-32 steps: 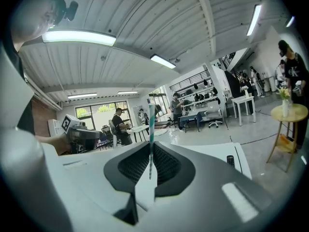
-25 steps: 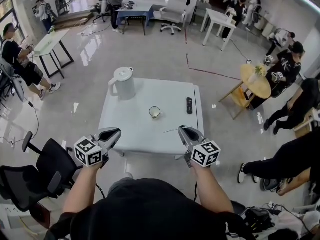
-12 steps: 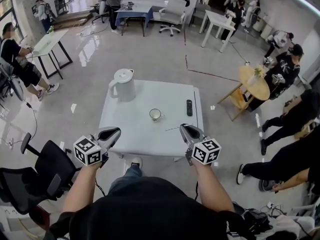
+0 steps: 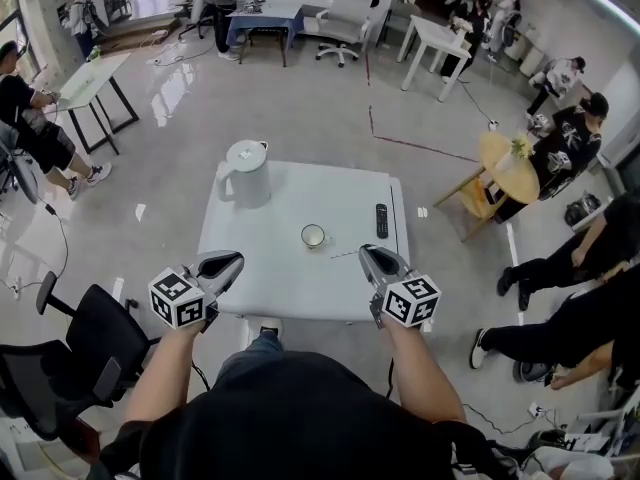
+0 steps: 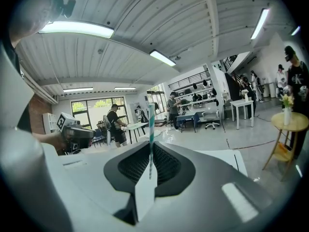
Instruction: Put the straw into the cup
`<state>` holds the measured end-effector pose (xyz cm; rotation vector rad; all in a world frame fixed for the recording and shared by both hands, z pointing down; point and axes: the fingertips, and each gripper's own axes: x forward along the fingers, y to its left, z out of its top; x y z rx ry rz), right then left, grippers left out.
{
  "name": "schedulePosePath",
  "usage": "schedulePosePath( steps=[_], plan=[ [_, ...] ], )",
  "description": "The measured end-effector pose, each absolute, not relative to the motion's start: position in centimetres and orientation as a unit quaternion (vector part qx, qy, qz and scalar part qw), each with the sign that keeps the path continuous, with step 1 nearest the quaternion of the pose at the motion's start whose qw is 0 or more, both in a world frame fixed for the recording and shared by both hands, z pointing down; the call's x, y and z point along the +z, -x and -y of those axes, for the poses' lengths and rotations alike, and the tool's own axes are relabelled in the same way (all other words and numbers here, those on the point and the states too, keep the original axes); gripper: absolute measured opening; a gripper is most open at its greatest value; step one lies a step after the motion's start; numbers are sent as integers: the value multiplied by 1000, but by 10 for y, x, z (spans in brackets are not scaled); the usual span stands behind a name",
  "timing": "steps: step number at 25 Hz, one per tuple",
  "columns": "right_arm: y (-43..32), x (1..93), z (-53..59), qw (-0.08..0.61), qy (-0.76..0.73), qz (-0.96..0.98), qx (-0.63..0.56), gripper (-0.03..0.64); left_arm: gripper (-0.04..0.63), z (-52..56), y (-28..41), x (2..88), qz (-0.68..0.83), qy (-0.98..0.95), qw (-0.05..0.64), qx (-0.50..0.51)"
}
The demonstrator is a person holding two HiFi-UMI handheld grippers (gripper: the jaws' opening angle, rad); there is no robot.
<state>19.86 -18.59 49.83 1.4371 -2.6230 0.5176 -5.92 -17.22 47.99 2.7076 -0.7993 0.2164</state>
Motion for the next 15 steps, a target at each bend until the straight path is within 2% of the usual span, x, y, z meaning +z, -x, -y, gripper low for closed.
schedulePosePath(
  steps=[15],
  plan=[
    [-189,515,245,66,-475,858,182,54,15,227,67,500,275,-942,171,85]
  ],
)
